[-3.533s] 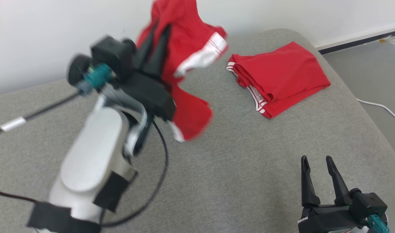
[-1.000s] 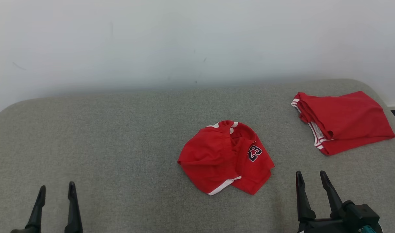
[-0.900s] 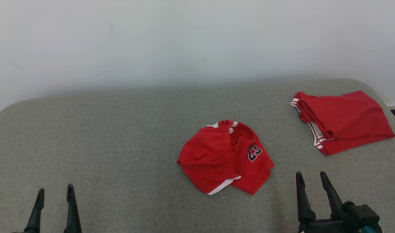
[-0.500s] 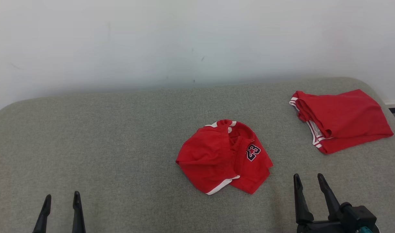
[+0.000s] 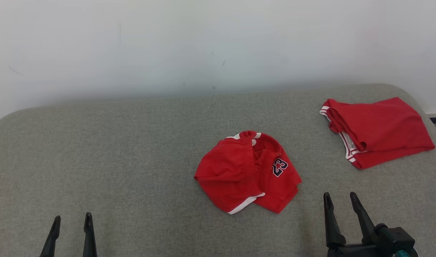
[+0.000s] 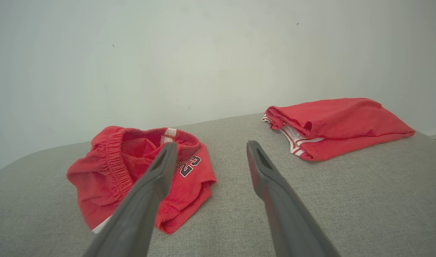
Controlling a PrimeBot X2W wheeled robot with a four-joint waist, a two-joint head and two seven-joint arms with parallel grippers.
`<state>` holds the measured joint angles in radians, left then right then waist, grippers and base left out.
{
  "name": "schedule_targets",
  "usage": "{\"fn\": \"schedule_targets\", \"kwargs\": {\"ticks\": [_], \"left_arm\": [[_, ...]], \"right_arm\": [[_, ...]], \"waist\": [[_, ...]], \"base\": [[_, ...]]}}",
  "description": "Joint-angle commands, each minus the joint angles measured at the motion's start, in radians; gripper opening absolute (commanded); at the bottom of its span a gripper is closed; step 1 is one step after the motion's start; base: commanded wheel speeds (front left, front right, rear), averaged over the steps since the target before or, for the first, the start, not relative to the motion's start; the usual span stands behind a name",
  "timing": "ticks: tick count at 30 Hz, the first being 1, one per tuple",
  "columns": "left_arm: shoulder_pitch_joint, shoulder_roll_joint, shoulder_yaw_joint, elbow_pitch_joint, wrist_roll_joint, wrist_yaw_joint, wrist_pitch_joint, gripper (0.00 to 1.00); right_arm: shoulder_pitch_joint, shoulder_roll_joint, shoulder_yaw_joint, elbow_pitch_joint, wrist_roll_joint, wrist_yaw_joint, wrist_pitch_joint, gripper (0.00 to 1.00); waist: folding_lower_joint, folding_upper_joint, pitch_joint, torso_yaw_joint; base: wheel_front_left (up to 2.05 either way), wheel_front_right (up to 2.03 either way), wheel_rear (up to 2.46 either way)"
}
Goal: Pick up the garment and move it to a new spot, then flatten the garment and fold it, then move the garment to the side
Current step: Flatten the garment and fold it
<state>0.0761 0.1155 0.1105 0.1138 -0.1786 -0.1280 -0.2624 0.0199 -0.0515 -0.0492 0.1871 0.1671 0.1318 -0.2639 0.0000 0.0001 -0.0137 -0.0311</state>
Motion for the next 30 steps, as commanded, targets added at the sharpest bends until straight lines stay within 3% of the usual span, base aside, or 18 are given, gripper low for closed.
{"fn": "schedule_targets", "kwargs": {"ticks": [1, 18, 23, 30], "left_arm": [[0.000, 0.001, 0.000, 0.001, 0.004, -0.001, -0.003, 1.00], [-0.026, 0.002, -0.010, -0.004, 0.015, -0.003, -0.003, 1.00], [-0.091, 0.018, -0.111, -0.009, 0.028, -0.003, -0.003, 1.00], [-0.244, 0.037, -0.345, 0.039, 0.010, -0.001, -0.003, 1.00]], "right_arm": [[0.006, 0.003, 0.002, 0.002, 0.001, -0.003, 0.000, 1.00], [-0.004, 0.003, 0.006, 0.009, -0.002, -0.003, 0.000, 1.00], [-0.009, 0.003, 0.013, 0.008, 0.000, -0.003, 0.000, 1.00], [-0.035, 0.003, 0.026, 0.011, 0.018, -0.003, 0.000, 1.00]], "waist": [[0.0000, -0.0001, 0.001, 0.000], [0.0000, -0.0001, 0.011, -0.017], [0.0000, -0.0001, 0.023, -0.035], [0.0000, -0.0001, 0.061, -0.092]], "base": [[0.00, 0.00, 0.00], [0.00, 0.00, 0.00], [0.00, 0.00, 0.00], [0.00, 0.00, 0.00]]}}
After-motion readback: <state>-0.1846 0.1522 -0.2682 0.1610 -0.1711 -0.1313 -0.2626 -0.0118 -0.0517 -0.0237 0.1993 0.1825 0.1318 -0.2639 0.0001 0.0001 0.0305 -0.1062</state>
